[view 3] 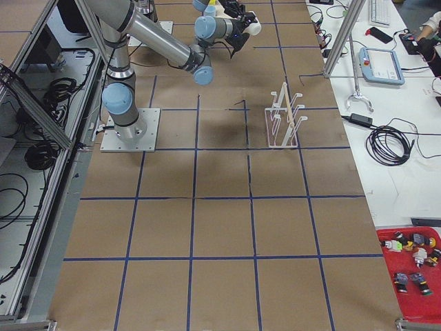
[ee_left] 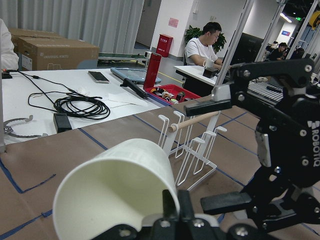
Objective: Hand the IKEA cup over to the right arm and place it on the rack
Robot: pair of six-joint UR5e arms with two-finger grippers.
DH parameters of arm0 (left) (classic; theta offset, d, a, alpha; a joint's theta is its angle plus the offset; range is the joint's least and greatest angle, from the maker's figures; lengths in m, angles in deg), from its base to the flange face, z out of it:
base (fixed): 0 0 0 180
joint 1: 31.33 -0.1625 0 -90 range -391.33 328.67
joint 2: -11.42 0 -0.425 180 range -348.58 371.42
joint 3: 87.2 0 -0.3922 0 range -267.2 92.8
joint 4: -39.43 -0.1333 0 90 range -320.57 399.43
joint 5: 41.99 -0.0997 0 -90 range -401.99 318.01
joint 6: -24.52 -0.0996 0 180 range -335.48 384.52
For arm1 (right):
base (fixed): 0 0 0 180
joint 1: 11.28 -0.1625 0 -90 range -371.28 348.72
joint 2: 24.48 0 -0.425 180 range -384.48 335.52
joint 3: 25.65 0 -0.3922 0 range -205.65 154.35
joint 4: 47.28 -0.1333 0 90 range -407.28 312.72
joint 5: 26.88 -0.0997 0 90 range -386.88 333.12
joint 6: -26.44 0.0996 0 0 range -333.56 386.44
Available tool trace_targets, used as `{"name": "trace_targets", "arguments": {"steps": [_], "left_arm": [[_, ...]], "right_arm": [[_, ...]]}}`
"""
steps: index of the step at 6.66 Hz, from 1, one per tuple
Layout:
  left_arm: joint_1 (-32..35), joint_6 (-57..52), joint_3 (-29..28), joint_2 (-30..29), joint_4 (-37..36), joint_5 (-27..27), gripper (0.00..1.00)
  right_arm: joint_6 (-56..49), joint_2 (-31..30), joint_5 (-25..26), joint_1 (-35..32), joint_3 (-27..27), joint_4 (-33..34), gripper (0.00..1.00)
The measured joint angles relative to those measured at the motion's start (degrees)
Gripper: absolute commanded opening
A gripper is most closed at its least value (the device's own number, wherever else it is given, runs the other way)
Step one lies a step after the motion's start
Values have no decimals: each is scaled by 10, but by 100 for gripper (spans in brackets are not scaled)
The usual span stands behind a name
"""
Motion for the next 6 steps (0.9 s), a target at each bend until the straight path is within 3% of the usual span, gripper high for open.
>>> {"name": "trace_targets", "arguments": {"steps": [6], "left_arm": [[-1, 0, 0, 0, 0, -1, 0]], "right_arm": [[4, 68, 5, -30, 69, -3, 99]]}}
